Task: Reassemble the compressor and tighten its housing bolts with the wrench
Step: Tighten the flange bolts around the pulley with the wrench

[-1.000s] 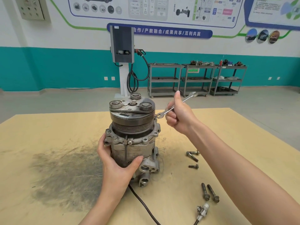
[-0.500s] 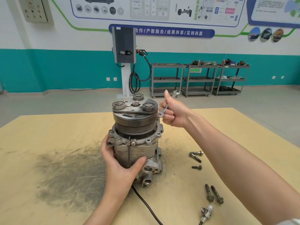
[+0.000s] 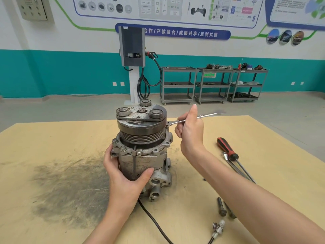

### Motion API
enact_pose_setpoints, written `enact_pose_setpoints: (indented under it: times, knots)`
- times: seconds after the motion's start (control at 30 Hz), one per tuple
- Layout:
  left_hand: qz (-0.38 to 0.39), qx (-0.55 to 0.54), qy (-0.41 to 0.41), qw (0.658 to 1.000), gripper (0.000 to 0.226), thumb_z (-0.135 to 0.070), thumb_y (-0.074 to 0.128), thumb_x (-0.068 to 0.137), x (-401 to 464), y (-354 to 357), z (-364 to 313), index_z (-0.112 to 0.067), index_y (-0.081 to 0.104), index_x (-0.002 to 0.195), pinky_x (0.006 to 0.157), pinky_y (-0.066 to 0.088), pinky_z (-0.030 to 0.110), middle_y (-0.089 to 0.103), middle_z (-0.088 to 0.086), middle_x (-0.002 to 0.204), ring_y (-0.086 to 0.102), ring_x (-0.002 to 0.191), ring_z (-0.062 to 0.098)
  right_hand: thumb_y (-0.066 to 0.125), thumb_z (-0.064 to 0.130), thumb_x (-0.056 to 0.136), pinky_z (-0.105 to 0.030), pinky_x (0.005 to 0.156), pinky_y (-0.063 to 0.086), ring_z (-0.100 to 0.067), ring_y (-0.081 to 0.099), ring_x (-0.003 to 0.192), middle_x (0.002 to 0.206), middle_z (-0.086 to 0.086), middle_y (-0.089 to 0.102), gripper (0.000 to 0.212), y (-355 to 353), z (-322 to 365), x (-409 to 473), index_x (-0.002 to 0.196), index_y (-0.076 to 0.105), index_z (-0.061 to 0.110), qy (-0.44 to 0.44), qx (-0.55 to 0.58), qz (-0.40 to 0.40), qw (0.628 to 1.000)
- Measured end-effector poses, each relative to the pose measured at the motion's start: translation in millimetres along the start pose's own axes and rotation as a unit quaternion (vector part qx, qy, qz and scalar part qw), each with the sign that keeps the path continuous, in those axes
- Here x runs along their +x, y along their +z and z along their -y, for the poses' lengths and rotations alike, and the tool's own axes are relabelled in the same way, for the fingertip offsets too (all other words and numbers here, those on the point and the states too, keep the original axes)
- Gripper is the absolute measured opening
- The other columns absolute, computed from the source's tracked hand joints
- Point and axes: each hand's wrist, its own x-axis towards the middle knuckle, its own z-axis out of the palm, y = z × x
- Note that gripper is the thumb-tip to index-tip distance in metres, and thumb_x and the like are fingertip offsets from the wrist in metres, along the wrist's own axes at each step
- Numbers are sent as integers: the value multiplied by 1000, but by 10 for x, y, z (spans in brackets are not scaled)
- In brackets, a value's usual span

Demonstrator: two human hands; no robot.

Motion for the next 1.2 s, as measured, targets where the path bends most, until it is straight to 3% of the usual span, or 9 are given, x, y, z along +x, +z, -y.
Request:
enact_pose_setpoints:
  times: [0.1, 0.27, 0.33, 0.5, 0.6, 0.7, 0.9, 1.0, 1.2]
  knots:
    - [-4, 3, 6, 1000, 100, -25, 82, 63, -3, 6, 13, -58, 17, 132, 102, 40, 11, 45, 4, 145, 49, 131, 6, 36, 39, 105, -21, 43, 32, -7, 38, 42, 45, 9, 41, 43, -49, -81, -250, 71, 52, 18, -138, -76, 2, 987]
    - [-2, 1, 16, 1000, 102, -27, 90, 67, -1, 4, -1, -57, 17, 132, 110, 39, 29, 45, 6, 145, 49, 131, 10, 46, 29, 100, -22, 48, 25, -3, 32, 47, 50, 15, 36, 38, -100, -50, -412, 66, 31, 29, -318, -265, 70, 908]
    - [0, 3, 14, 1000, 102, -29, 87, 64, 2, 5, 2, -58, 17, 132, 107, 40, 20, 44, 6, 145, 49, 131, 10, 48, 31, 100, -30, 46, 28, -6, 32, 48, 53, 13, 36, 39, -112, 52, -391, 65, 37, 18, -324, -273, 81, 902]
    - [3, -7, 7, 1000, 98, -49, 79, 55, 11, 2, 7, -65, 17, 129, 103, 39, 11, 44, 5, 145, 48, 131, 8, 42, 50, 92, -55, 58, 41, -41, 48, 59, 62, -27, 50, 60, -120, 218, -341, 75, 47, -8, -275, -229, 108, 928]
    - [4, -8, 9, 1000, 98, -50, 79, 54, 10, -4, 28, -71, 17, 126, 103, 39, 13, 45, 3, 144, 48, 131, 7, 42, 51, 94, -54, 55, 41, -41, 48, 56, 58, -25, 50, 64, -83, 256, -349, 73, 48, -9, -286, -243, 91, 922]
    - [5, -9, 8, 1000, 99, -49, 80, 55, 15, -13, 54, -70, 17, 128, 102, 40, 12, 44, 1, 145, 48, 131, 4, 41, 49, 97, -40, 44, 40, -16, 48, 46, 50, 3, 50, 57, -65, 292, -292, 67, 52, 2, -308, -206, 66, 927]
    - [1, -13, 4, 1000, 98, -49, 80, 55, 10, -13, 36, -73, 16, 126, 99, 39, 6, 44, -1, 145, 47, 130, 2, 27, 50, 104, -20, 36, 28, -11, 34, 34, 39, 3, 38, 57, -96, 381, 82, 71, 50, 10, -15, -48, 61, 997]
    - [1, -7, 6, 1000, 101, -43, 83, 56, 11, -13, 33, -73, 17, 126, 97, 39, 5, 45, -1, 144, 48, 129, 1, 29, 56, 101, -21, 36, 22, -11, 28, 36, 43, 2, 33, 53, -103, 343, 225, 81, 46, 10, 117, 0, 104, 988]
    - [3, -14, 6, 1000, 99, -47, 81, 55, 5, -5, 14, -72, 17, 126, 98, 39, 6, 44, -2, 144, 48, 130, 2, 33, 59, 99, -21, 34, 19, -11, 25, 34, 46, 1, 28, 53, -64, 251, 382, 73, 45, 14, 198, -1, 142, 970]
